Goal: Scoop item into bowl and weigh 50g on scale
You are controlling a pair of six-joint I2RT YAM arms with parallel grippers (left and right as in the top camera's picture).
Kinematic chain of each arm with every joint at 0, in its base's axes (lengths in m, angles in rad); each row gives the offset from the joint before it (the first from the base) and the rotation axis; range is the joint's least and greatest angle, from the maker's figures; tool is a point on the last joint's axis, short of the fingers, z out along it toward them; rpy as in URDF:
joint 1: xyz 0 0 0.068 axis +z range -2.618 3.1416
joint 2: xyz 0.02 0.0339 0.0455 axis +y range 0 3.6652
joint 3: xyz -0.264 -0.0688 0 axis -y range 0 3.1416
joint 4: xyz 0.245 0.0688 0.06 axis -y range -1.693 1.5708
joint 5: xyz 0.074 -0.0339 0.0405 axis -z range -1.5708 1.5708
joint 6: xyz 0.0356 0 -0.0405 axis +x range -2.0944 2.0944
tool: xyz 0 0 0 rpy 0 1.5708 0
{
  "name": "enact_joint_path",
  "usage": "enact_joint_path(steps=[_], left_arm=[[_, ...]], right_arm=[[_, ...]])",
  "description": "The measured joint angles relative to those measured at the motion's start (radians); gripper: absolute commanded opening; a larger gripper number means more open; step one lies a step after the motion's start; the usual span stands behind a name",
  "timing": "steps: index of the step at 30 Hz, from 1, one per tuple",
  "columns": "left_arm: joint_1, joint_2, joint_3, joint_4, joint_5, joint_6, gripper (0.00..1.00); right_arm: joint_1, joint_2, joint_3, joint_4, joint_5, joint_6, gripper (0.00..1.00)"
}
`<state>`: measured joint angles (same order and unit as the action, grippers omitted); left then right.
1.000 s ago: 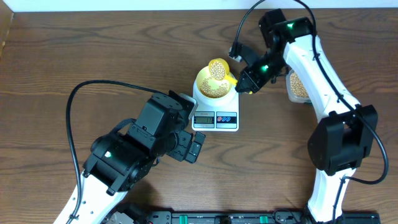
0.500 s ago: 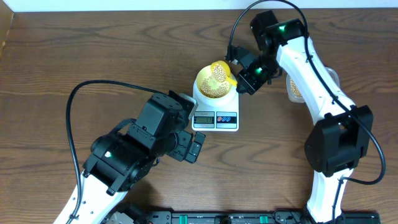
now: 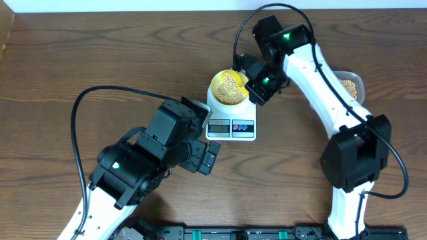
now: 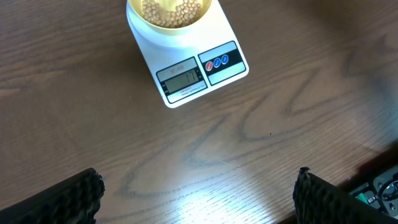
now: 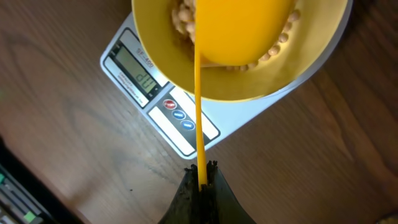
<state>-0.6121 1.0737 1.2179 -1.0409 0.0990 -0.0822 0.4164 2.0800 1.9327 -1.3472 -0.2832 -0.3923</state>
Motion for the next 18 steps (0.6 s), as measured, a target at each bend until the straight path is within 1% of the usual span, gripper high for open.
enact_joint_path(steps=[18], left_arm=[[0.0,0.0,0.0,0.0,0.0,0.0,1.0]], right_arm=[[0.014,0.0,0.0,0.003,0.071,0.021,0.01]])
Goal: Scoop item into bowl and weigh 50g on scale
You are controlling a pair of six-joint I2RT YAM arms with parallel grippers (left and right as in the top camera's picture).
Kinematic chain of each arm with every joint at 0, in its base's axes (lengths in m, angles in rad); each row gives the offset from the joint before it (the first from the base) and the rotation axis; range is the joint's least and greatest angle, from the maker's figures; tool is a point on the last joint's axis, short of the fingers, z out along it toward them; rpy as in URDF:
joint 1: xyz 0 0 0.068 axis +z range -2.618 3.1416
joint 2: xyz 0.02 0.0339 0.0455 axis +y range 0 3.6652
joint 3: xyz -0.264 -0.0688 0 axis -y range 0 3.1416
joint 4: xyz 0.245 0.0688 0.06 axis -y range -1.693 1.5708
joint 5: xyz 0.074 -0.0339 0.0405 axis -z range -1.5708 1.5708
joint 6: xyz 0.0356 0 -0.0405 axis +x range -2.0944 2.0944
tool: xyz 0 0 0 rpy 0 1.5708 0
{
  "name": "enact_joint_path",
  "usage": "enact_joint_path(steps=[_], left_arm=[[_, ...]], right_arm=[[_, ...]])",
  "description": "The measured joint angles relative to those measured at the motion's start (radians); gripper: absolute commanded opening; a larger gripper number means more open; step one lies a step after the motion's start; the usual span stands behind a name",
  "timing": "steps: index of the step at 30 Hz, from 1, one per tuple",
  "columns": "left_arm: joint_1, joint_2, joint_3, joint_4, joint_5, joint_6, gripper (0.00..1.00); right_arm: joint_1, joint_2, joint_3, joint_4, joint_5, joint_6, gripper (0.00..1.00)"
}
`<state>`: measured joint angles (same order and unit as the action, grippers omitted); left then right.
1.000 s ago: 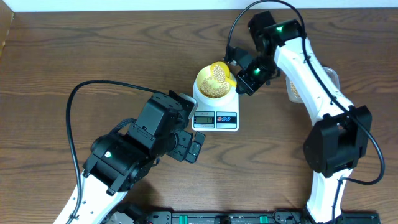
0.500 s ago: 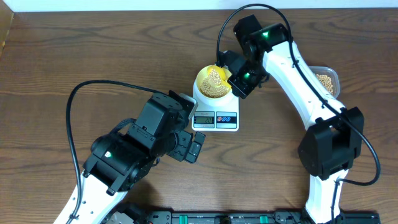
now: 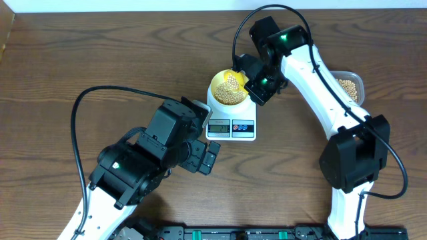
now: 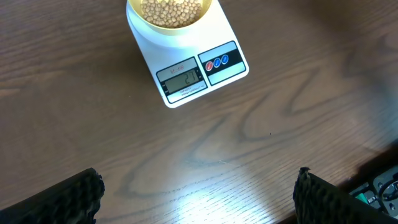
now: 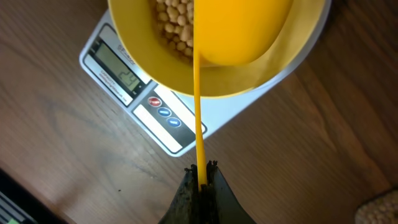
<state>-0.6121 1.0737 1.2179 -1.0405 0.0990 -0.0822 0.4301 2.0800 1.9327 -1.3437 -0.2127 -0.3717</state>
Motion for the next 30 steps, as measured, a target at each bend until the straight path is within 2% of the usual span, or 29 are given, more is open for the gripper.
enact_joint_path(steps=[30], left_arm=[[0.0,0.0,0.0,0.0,0.0,0.0,1.0]], right_arm=[[0.106,0.0,0.0,0.003,0.267,0.055,0.01]])
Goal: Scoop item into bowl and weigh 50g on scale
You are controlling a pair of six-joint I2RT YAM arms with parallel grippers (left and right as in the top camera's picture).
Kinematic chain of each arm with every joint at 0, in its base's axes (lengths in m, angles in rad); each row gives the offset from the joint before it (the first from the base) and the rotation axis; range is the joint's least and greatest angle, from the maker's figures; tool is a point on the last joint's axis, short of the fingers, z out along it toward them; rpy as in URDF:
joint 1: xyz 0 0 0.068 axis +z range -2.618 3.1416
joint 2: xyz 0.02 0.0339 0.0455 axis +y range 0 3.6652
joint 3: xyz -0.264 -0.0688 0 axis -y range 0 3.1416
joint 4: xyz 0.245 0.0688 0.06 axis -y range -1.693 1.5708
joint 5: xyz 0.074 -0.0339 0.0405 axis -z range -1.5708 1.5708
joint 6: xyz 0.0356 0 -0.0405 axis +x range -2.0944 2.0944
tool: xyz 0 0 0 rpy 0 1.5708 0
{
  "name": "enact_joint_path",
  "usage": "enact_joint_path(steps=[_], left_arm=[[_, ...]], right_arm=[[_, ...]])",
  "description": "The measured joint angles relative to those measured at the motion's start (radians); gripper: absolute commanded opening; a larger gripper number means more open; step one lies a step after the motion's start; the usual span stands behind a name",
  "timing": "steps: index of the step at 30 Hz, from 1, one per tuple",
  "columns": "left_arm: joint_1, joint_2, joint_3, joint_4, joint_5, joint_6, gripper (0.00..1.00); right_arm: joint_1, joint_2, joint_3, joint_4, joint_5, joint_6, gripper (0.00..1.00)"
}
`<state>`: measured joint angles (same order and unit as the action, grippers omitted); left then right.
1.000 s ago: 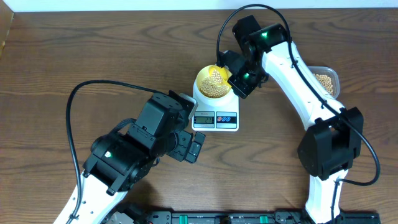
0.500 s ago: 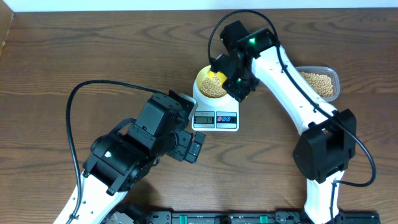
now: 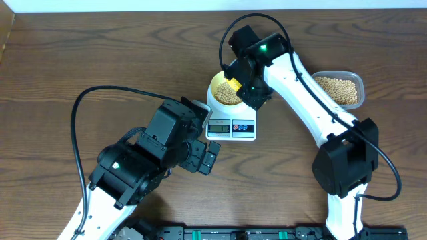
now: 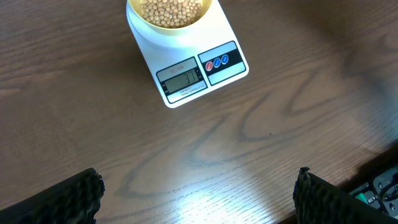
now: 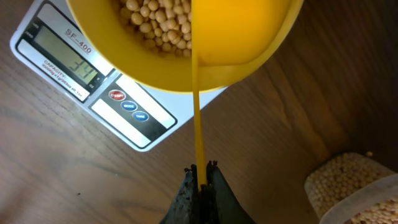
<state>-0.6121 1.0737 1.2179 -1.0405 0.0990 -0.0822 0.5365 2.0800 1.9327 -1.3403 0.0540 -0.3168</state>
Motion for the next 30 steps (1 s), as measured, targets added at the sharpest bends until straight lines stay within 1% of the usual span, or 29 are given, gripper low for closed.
enact_joint_path(steps=[9,25,30], left_arm=[[0.0,0.0,0.0,0.0,0.0,0.0,1.0],[0.0,0.0,0.0,0.0,0.0,0.0,1.0],[0.0,0.0,0.0,0.0,0.0,0.0,1.0]], right_arm=[[0.005,0.0,0.0,0.003,0.029,0.0,0.01],[0.077,0.0,0.005,-0.004,0.093,0.011,0.01],[0.075,-0.01,0.095,-0.073,0.093,0.025,0.01]])
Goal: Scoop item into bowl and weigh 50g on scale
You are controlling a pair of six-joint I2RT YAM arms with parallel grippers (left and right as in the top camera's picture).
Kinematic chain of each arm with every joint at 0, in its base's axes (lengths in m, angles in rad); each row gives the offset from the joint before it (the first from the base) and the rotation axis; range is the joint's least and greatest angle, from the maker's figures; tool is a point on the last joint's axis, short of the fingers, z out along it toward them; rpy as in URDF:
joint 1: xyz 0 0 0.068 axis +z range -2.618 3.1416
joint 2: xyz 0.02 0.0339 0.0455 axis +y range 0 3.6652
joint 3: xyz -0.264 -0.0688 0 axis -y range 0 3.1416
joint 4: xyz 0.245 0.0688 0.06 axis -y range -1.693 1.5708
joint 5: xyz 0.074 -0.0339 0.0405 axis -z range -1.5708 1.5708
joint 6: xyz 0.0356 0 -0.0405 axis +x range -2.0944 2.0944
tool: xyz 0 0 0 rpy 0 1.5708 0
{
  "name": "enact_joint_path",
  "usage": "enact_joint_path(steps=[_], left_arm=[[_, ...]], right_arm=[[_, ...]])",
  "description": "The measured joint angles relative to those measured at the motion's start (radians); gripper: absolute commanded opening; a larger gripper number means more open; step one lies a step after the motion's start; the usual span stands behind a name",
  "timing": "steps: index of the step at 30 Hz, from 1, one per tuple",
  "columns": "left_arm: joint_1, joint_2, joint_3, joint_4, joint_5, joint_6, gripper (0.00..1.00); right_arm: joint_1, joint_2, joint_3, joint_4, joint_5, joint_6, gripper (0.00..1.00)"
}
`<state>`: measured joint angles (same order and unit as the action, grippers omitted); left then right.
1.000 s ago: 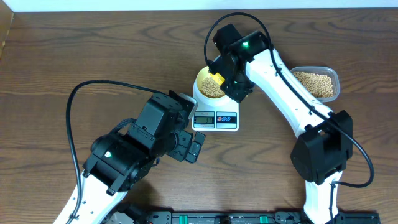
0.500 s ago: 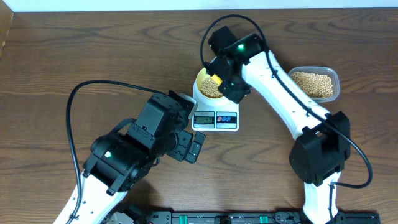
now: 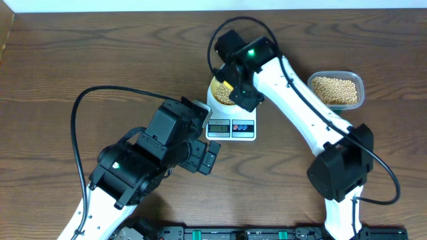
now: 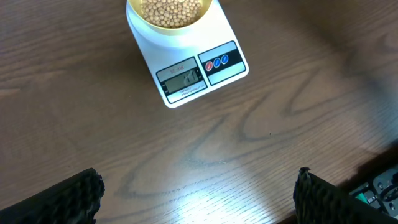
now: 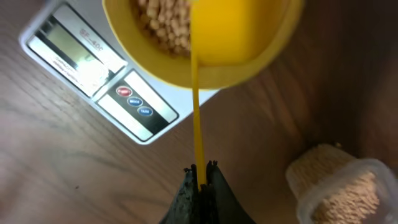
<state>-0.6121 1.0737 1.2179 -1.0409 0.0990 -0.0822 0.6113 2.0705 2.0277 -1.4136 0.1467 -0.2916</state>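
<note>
A yellow bowl [image 4: 171, 14] of pale beans stands on the white digital scale [image 4: 186, 68]. My right gripper [image 5: 200, 169] is shut on the thin handle of a yellow scoop [image 5: 236, 31], whose head hangs over the bowl [image 5: 161, 59]. In the overhead view the right gripper [image 3: 233, 83] sits above the bowl [image 3: 219, 93] and hides most of it. My left gripper [image 4: 198, 186] is open over bare table in front of the scale, with nothing between its fingers [image 4: 74, 196].
A clear tub of beans [image 3: 335, 90] stands at the back right of the table [image 3: 80, 60], also at the lower right in the right wrist view [image 5: 339, 186]. The left arm's bulk [image 3: 153, 157] lies front left of the scale [image 3: 231, 127].
My right gripper with the scoop has shifted a little left over the bowl, and the right wrist view has turned. The left arm has not moved.
At first my right gripper held the scoop over the bowl from the bowl's right side. At each later moment it stood further left over the bowl, uncovering the bean tub at the back right. The left gripper stayed open in front of the scale throughout.
</note>
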Motion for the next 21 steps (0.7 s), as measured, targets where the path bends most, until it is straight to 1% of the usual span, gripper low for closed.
enact_joint_path(steps=[3,6,11,14,16,21], left_arm=[[0.0,0.0,0.0,0.0,0.0,0.0,1.0],[0.0,0.0,0.0,0.0,0.0,0.0,1.0],[0.0,0.0,0.0,0.0,0.0,0.0,1.0],[0.0,0.0,0.0,0.0,0.0,0.0,1.0],[0.0,0.0,0.0,0.0,0.0,0.0,1.0],[0.0,0.0,0.0,0.0,0.0,0.0,1.0]], right_arm=[[-0.013,-0.045,0.066,-0.032,0.0,0.02,0.01],[-0.059,-0.124,0.103,-0.068,0.008,0.065,0.01],[-0.199,-0.227,0.126,-0.201,0.097,0.212,0.01],[-0.287,-0.232,0.124,-0.281,0.164,0.321,0.01],[-0.33,-0.227,0.116,-0.281,0.176,0.381,0.01],[-0.381,-0.225,0.093,-0.283,0.183,0.48,0.01]])
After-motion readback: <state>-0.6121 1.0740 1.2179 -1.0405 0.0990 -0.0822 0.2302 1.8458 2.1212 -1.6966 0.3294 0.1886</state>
